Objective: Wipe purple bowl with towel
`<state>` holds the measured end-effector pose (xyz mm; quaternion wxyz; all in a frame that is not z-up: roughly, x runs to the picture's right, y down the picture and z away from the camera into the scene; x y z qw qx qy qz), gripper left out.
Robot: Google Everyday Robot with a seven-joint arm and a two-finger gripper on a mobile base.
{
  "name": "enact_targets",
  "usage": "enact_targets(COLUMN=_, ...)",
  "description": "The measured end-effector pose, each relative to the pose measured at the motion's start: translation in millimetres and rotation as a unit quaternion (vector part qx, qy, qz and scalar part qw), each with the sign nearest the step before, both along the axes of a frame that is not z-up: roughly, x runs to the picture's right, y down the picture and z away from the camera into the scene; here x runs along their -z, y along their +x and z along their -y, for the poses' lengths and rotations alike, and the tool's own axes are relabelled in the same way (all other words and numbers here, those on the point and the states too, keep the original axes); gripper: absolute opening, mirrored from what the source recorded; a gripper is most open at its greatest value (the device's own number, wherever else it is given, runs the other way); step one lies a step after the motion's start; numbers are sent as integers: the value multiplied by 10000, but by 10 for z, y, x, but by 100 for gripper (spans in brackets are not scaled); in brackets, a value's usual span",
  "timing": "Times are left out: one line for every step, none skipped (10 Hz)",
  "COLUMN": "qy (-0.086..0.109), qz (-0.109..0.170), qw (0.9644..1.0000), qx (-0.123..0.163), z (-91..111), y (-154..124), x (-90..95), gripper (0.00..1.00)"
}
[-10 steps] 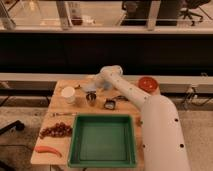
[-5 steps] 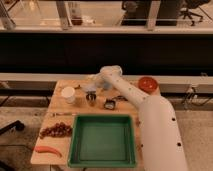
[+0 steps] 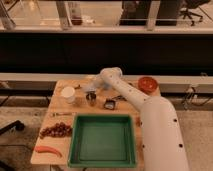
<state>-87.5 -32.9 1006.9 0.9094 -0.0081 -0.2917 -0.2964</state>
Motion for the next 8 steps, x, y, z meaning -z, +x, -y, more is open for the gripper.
enact_targets(qy=25, qz=19, qw=10000, qx=5, z=2, y=-1, x=2, gripper=80)
enact_targets(qy=73, qz=65, qw=10000, qx=7, z=4, y=1, x=-4, gripper=80)
enact_targets(qy=108, qz=92, qw=9999, qx=-1, z=11, y=11, x=-13, gripper=80)
enact_targets(qy=135, qz=95, qw=9999, qx=16, z=14, y=13, x=-20, gripper=80)
enact_targets(qy=164, qz=96, qw=9998, qx=32, z=18, y=19, x=-25, gripper=80)
enact_targets(qy=183, qz=95, qw=9998, qx=41, z=19, y=19, x=-32, gripper=80)
enact_targets(qy=196, qz=88, qw=9998, qx=44, z=21, y=23, x=-37, gripper=80)
enact_targets(qy=203, qz=79, qw=9998, qx=49, z=19, y=26, x=-43, gripper=80)
